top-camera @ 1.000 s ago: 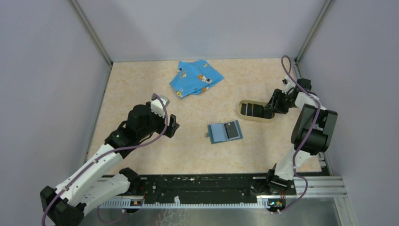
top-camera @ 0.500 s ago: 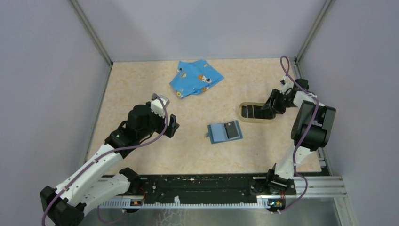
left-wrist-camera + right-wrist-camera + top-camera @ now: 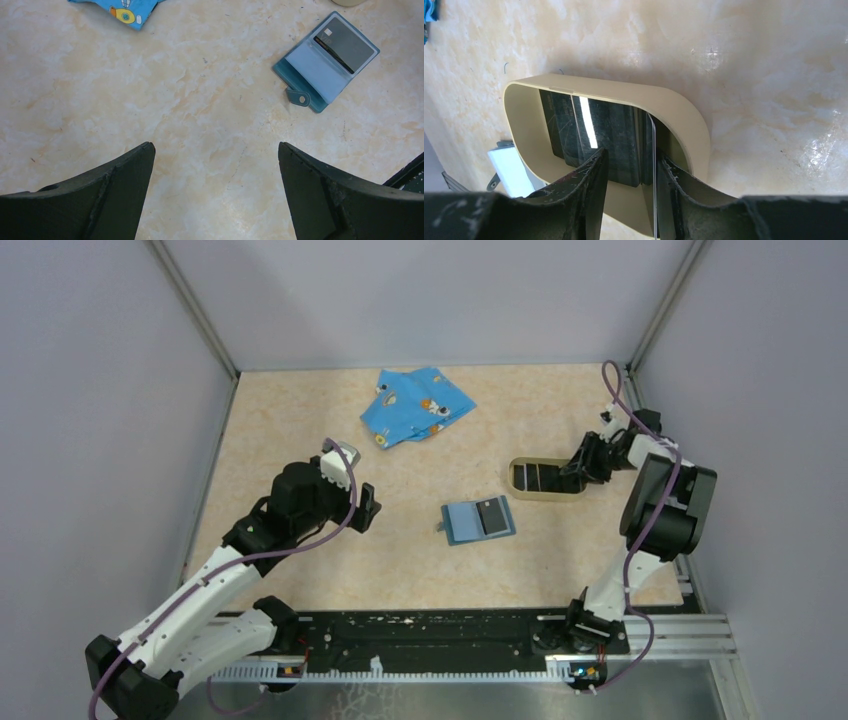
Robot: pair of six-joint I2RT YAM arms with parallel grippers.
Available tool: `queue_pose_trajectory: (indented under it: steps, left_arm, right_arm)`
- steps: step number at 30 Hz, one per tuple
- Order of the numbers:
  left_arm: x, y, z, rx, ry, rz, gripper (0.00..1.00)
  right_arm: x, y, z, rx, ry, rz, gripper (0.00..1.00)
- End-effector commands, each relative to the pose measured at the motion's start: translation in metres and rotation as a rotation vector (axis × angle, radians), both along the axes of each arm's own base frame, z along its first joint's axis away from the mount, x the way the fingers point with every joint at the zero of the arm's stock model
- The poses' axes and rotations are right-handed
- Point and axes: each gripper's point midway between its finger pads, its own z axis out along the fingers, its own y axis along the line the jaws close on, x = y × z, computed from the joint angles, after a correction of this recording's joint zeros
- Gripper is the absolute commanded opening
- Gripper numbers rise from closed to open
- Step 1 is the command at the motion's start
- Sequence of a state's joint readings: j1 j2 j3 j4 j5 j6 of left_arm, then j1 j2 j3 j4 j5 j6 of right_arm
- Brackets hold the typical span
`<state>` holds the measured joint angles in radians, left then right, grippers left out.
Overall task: Put the credit cards into the card holder
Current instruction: Pick up the credit card from the storage box.
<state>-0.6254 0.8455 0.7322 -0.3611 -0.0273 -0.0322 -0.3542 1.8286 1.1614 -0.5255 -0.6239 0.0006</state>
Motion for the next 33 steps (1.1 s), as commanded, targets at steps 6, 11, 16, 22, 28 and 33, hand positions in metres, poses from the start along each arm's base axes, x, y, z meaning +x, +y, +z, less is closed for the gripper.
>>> queue_pose_trajectory:
  steps: [6,11,16,22,28,33]
  left_arm:
    - [0.002,0.003,0.001,0.010,-0.007,0.011,0.99]
    - [0.001,0.003,0.001,0.010,-0.007,0.010,0.99]
    - [0.001,0.003,0.001,0.010,-0.007,0.010,0.99]
    - [0.001,0.003,0.000,0.010,-0.006,0.010,0.99]
    - [0.001,0.003,0.000,0.011,-0.006,0.010,0.99]
    - [0.001,0.003,0.000,0.010,-0.005,0.009,0.99]
  right_arm:
    - [0.016,-0.006,0.029,0.030,-0.095,0.019,0.35]
    - [0.015,-0.007,0.034,0.043,-0.111,0.021,0.33]
    - [0.014,-0.012,0.037,0.053,-0.119,0.014,0.31]
    - [0.014,-0.015,0.040,0.059,-0.125,0.009,0.31]
    - [0.012,-0.017,0.039,0.053,-0.126,0.012,0.29]
    - [0.008,-0.015,0.026,0.058,-0.083,0.040,0.34]
